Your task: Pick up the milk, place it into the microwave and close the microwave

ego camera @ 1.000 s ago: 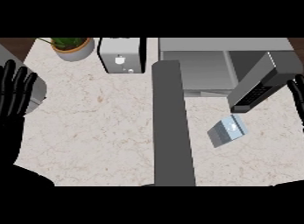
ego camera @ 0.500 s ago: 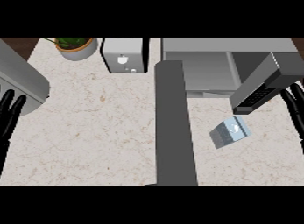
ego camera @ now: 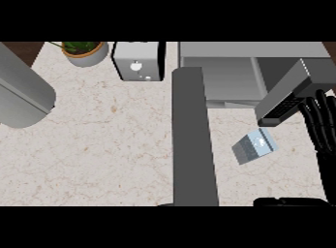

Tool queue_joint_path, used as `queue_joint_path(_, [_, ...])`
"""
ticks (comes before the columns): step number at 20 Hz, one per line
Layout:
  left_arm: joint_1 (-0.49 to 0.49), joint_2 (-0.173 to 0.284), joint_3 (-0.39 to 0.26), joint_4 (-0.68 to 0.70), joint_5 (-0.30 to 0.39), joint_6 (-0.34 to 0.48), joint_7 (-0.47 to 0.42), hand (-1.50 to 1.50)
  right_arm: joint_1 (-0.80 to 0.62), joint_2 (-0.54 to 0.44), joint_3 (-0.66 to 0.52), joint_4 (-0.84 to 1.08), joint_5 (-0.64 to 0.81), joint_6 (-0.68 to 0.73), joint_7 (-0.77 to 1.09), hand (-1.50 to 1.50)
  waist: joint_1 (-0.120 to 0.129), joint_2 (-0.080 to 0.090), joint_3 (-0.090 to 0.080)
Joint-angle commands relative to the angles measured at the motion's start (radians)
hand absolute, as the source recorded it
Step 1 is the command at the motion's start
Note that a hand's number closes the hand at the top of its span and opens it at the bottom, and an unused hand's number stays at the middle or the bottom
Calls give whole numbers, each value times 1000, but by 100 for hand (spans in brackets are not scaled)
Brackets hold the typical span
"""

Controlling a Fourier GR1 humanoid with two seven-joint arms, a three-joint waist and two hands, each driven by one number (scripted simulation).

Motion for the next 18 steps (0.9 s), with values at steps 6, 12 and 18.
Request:
queue_joint_path(6, [174,-32,101,-75,101,-137,-35,-150,-20,-26,-152,255,-23,11,-148,-150,7,0,0])
queue_joint_path(12, [198,16,198,-86,236,-165,13,-150,19,14,-134,510,80,-34,-348,-150,8,0,1])
queue_joint_path(18, [203,-55,166,-106,167,-171,21,-150,9,23,-141,731,134,-59,-487,-150,3,1,1])
